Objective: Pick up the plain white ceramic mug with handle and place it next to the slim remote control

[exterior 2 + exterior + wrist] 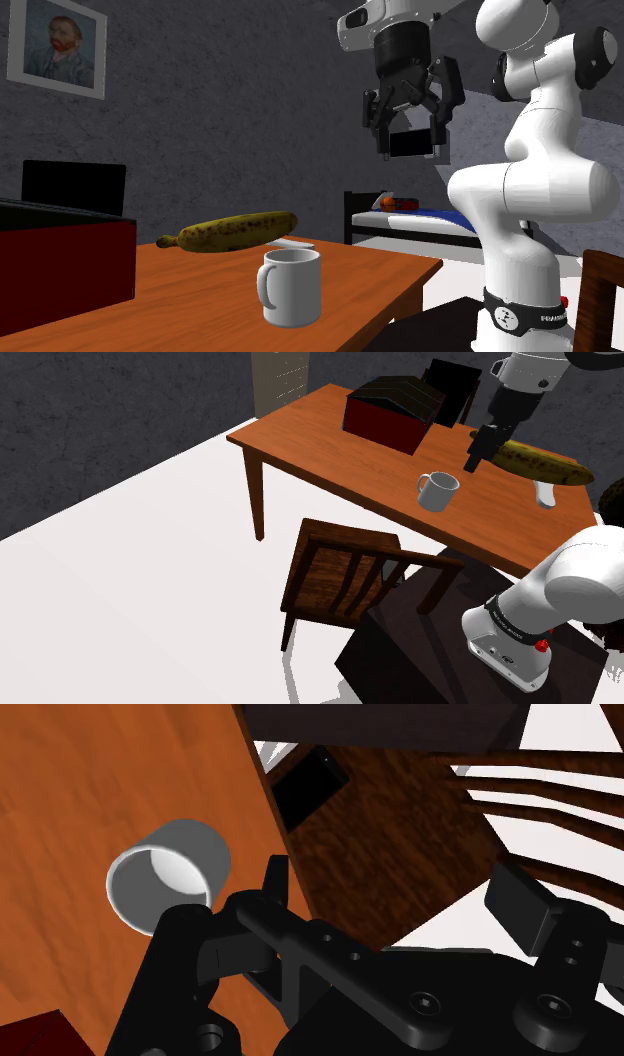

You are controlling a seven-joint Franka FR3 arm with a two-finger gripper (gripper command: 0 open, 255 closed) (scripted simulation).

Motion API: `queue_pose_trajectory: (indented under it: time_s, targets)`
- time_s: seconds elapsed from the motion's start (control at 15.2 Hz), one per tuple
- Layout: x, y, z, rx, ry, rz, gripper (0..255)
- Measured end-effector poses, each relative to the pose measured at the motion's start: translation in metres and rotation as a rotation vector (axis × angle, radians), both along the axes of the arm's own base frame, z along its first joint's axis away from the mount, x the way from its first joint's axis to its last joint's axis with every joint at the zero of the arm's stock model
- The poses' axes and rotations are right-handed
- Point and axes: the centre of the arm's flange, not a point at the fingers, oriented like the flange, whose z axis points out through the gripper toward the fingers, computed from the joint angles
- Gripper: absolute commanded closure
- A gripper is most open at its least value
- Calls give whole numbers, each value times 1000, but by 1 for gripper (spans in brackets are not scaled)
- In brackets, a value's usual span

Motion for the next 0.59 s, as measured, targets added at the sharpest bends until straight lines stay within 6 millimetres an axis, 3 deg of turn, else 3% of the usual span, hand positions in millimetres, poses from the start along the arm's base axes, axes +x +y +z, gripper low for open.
queue_pose_trajectory:
  time_s: [0.13,0.59]
  targets:
    - [2,-4,-4,0,-1,-2,0]
    - [28,-66,-51,0,-15,-25,0]
